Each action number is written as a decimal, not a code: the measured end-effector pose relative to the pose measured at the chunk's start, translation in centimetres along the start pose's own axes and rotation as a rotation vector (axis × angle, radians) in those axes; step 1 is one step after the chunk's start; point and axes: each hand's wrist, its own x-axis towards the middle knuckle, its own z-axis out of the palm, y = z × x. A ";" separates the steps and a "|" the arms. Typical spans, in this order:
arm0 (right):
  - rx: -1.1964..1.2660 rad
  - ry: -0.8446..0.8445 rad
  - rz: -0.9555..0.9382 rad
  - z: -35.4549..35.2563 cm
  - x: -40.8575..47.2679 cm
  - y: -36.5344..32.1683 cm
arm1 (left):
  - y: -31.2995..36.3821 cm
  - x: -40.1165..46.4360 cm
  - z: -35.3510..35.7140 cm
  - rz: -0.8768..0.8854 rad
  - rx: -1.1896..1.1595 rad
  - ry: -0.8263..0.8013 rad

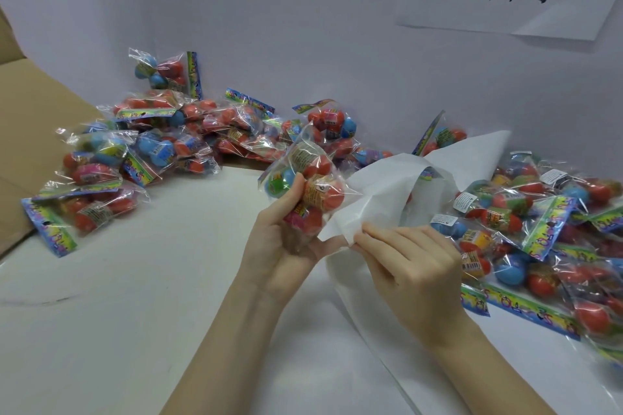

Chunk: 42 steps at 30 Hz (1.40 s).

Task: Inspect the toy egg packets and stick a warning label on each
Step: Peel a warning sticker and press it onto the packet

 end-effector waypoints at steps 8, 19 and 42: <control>0.000 -0.014 -0.010 0.0 -0.1 0.1 | -0.3 -0.1 0.4 -0.042 0.108 -0.046; 0.071 -0.011 -0.054 0.4 -0.4 0.2 | -0.4 0.5 0.2 -0.162 -0.121 0.102; 0.100 0.021 -0.045 0.4 -0.5 0.3 | -0.2 0.2 0.7 -0.234 -0.260 0.166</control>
